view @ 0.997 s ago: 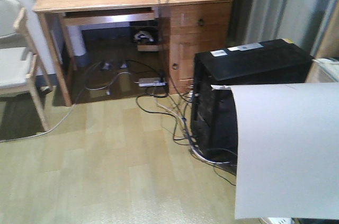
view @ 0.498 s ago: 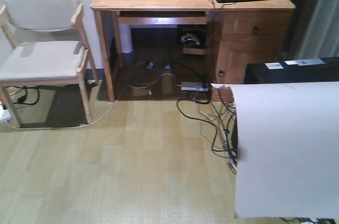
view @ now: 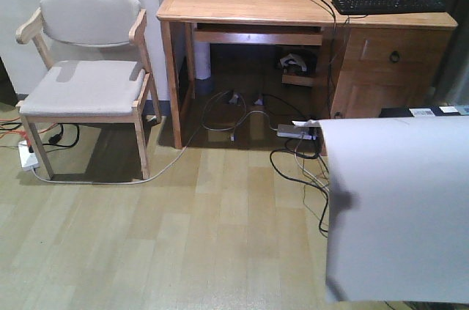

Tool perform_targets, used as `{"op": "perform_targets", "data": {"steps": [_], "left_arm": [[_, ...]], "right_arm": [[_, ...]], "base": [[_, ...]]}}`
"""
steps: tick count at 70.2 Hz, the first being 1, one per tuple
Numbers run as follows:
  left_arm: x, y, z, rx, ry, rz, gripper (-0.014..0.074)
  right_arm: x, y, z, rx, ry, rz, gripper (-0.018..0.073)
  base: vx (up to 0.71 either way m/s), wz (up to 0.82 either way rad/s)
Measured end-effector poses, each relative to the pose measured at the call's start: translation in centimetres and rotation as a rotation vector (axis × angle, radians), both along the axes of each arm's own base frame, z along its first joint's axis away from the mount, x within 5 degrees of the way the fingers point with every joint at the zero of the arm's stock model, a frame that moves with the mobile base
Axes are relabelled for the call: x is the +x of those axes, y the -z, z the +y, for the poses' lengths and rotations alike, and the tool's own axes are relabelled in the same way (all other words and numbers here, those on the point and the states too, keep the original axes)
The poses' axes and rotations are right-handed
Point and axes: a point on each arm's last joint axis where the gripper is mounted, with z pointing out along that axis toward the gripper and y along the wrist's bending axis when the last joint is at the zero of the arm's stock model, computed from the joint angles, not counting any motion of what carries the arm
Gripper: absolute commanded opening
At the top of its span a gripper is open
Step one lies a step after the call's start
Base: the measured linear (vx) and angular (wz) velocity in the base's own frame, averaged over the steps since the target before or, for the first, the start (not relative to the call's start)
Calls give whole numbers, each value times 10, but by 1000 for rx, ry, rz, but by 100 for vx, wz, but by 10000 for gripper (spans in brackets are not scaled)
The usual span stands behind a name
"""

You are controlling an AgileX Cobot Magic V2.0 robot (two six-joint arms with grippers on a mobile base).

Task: Grab stapler and paper to desk for stapling
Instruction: 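Drive the base toward the wooden desk with the monitor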

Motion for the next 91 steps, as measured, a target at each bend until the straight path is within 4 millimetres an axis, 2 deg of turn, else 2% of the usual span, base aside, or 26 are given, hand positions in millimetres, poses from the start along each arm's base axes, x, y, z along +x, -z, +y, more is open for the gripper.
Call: {"op": "perform_targets", "data": {"steps": [91], "left_arm": [[0,0,0,0,0,0,-7]], "right_arm": [[0,0,0,0,0,0,-6]], "base": [[37,0]]}}
